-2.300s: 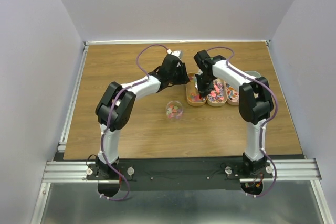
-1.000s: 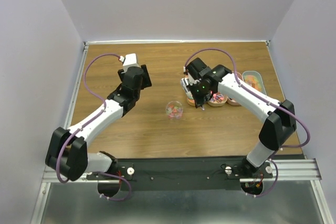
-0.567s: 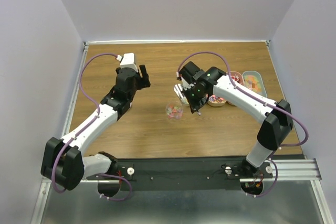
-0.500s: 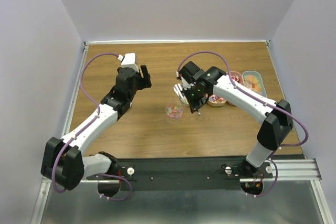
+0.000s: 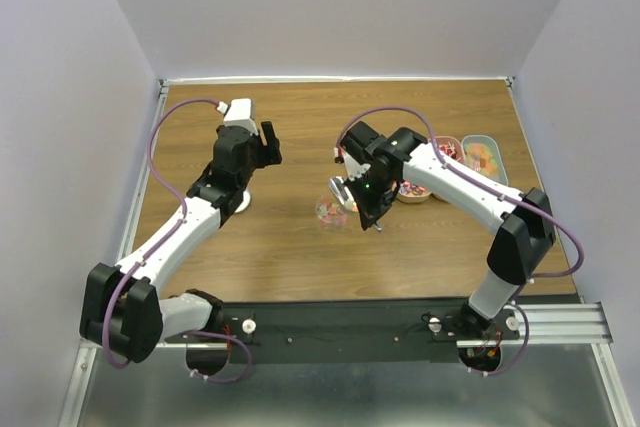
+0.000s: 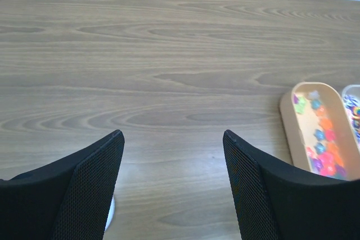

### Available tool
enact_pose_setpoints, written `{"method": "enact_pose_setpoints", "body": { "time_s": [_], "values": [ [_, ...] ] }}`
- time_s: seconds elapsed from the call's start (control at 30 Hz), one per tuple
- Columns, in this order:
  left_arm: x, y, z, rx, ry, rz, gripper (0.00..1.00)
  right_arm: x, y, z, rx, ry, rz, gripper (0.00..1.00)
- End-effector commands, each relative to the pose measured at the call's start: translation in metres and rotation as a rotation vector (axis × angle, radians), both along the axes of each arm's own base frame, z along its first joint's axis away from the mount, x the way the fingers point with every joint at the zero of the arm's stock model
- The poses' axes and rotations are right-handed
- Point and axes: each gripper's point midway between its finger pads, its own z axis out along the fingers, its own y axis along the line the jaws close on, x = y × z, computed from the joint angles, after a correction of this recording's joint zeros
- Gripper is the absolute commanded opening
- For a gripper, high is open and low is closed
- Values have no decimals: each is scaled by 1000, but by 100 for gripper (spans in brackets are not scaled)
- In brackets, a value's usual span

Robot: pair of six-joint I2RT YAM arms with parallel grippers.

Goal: Pack the candies
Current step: Place the fake candies in the packing bottle.

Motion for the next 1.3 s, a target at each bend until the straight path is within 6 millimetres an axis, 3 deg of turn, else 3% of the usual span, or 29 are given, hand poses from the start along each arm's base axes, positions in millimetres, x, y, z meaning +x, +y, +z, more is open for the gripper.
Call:
{"method": "enact_pose_setpoints", "body": {
  "time_s": [0.0,0.2,0.53,1.0,1.27],
  "values": [
    [1,35,7,64,-25,127,79,-26,4,-6,-14,118,45,1],
    [2,44,-5,69,-5,166,79,-43,17,-16,8,207,89,1],
    [5,47,-5,62,-5,175,79,-63,30,-26,49,382,115,1],
    [7,48,-4,61,-7,175,79,-41,39,-13,141,430,39,1],
    [9,47,-4,62,-4,171,79,-44,43,-15,175,503,21,1]
  ]
}}
